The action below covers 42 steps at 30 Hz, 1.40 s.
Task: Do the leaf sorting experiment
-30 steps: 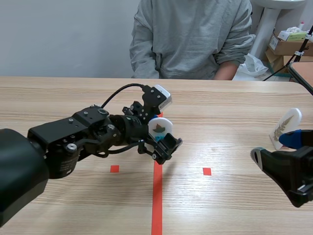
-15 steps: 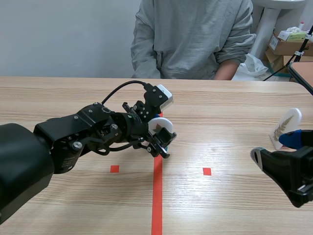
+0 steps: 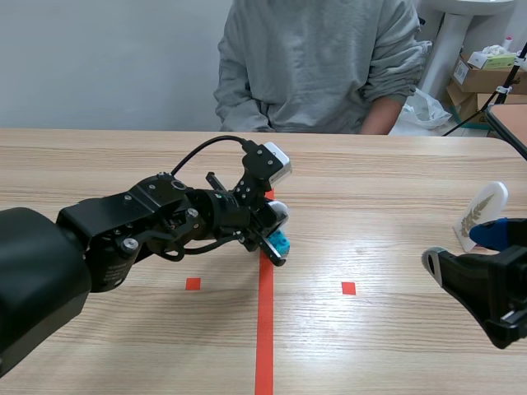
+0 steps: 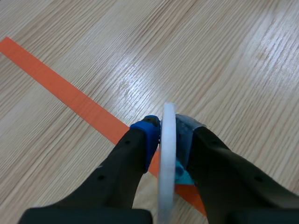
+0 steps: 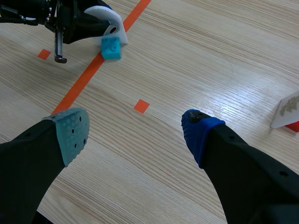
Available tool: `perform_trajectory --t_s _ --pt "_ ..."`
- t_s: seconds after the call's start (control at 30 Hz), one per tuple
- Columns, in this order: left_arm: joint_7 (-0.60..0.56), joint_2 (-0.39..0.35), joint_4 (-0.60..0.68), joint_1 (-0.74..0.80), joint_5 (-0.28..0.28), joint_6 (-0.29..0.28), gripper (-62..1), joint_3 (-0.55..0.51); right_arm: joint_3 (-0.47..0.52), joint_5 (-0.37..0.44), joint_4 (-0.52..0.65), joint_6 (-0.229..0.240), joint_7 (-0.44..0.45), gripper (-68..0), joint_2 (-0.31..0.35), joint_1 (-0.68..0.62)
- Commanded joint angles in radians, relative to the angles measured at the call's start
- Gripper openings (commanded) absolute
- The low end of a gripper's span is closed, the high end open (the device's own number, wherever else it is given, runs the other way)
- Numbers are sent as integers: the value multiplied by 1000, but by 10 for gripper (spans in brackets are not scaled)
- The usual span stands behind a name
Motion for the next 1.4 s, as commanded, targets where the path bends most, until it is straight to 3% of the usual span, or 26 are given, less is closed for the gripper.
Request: perform_trajectory --t_s 0.0,0.1,0.47,0.63,0.8,1.0,1.37 --pt "-13 5 8 -17 -9 -2 -542 -11 3 7 9 0 18 -264 11 9" --pt "-13 5 8 -17 -9 -2 -569 -11 3 7 9 0 18 -264 11 9" --pt "60 -31 79 -11 -18 -11 -569 -19 3 6 9 0 18 -264 11 25" --pt "132 -109 179 21 -89 -71 -569 -77 3 6 9 0 18 -264 11 37" --pt "161 -190 299 112 -126 -118 -569 -195 3 3 9 0 18 -264 11 45" --pt "175 -250 426 240 -175 -115 -569 -386 3 3 9 0 18 -264 11 45" --pt "182 -299 441 347 -299 -115 -569 -752 3 3 9 0 18 -264 11 45"
